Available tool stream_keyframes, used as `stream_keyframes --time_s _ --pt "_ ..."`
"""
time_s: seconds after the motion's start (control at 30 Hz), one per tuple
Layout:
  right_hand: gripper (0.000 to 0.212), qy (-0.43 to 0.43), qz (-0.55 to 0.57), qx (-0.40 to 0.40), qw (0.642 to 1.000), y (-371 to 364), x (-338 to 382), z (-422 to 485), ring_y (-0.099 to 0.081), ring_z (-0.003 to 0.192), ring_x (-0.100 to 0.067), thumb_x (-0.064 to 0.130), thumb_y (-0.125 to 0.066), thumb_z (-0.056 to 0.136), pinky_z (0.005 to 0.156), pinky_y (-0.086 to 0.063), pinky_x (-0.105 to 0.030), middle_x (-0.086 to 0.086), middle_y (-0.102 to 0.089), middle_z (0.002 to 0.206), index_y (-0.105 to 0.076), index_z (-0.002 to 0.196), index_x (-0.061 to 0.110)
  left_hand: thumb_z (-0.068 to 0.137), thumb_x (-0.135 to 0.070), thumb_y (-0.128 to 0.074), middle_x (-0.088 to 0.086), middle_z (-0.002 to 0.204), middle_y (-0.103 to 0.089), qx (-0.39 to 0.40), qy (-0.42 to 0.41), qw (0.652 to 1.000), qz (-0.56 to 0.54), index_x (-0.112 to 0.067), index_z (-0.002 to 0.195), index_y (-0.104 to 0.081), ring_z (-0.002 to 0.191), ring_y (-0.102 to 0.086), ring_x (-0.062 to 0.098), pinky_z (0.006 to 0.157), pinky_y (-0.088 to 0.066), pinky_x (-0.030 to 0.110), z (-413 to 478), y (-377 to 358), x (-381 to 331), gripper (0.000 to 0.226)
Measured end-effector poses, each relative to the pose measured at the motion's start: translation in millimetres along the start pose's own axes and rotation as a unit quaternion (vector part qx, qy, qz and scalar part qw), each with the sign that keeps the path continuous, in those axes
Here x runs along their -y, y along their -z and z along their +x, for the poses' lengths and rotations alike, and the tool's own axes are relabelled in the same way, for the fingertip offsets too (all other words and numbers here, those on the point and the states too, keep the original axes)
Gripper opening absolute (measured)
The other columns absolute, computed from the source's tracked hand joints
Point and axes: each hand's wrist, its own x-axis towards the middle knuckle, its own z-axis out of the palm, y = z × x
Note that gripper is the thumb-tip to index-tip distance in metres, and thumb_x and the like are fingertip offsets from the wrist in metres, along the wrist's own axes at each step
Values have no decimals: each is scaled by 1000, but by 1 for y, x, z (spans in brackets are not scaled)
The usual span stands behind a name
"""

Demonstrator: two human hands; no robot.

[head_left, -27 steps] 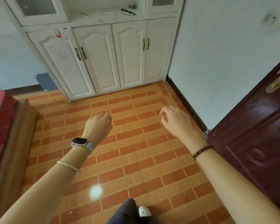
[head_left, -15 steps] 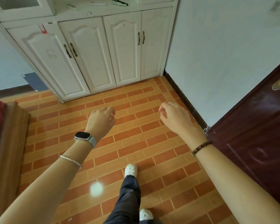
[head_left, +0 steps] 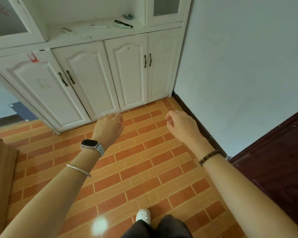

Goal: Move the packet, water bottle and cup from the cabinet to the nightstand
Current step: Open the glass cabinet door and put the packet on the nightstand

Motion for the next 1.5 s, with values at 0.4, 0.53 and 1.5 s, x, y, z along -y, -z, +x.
stream_keyframes --time_s 0.4,0.53,1.5 --pt "16 -44 7 8 999 -18 -76 120 -58 88 -13 22 -56 93 63 -38 -20 3 -63 99 -61 108 20 90 -19 -50 2 89 -64 16 -27 999 -7 -15 98 -60 79 -59 22 73 -44 34 144 -48 -4 13" --pt "17 -34 11 2 999 -19 -116 180 -58 87 -14 22 -54 93 66 -43 -23 2 -63 97 -62 107 19 90 -19 -51 0 86 -64 3 -12 1000 -16 -15 97 -60 76 -58 20 75 -46 35 209 -63 -12 12" --pt "18 -48 27 -11 998 -32 -256 553 -59 91 -17 22 -52 93 76 -53 -35 1 -64 101 -61 109 19 90 -16 -51 2 86 -65 -37 -46 998 -34 -14 99 -61 74 -59 20 77 -50 37 610 -121 17 13"
